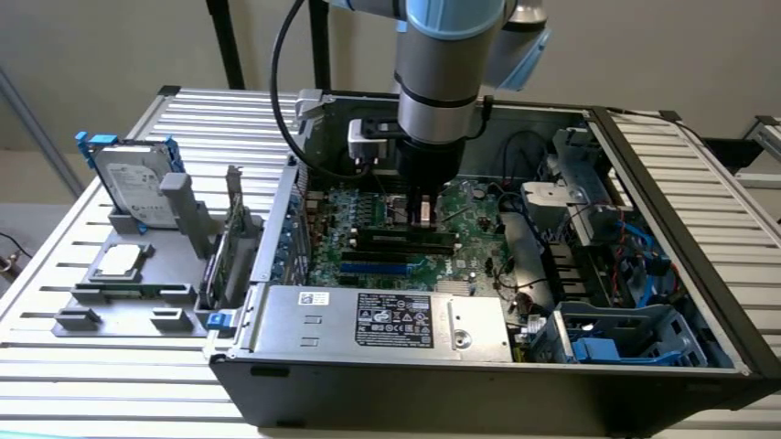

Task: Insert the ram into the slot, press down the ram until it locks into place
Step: 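Insert the ram into the slot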

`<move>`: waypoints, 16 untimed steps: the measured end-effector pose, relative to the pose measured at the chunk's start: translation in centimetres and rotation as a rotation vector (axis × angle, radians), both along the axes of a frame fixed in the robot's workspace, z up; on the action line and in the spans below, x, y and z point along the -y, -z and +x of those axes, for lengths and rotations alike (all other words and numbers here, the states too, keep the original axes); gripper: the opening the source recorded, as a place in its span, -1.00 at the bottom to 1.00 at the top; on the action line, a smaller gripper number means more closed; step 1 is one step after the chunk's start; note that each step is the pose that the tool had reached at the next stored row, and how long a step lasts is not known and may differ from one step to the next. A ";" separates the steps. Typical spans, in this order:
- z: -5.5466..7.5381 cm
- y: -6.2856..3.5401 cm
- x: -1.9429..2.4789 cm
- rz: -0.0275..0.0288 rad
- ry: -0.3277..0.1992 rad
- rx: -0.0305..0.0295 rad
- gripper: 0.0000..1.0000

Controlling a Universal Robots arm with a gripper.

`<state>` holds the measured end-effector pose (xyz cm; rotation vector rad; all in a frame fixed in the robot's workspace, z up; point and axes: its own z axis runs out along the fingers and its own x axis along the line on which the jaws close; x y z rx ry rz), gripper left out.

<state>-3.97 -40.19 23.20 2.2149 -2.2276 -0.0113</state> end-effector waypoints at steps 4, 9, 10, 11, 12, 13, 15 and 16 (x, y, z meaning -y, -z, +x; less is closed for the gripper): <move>0.0 0.08 -0.08 -0.0002 0.000 0.0014 -0.74; 0.0 0.17 -0.16 -0.0002 0.000 0.0039 -0.74; 0.0 0.19 -0.17 -0.0002 0.000 0.0043 -0.74; -0.1 0.21 -0.18 -0.0003 0.000 0.0047 -0.74; -0.1 0.25 -0.19 -0.0002 0.000 0.0057 -0.74; -0.1 0.26 -0.19 -0.0002 0.000 0.0060 -0.74; -0.1 0.30 -0.19 -0.0001 0.000 0.0067 -0.74; -0.1 0.32 -0.19 -0.0001 0.000 0.0070 -0.74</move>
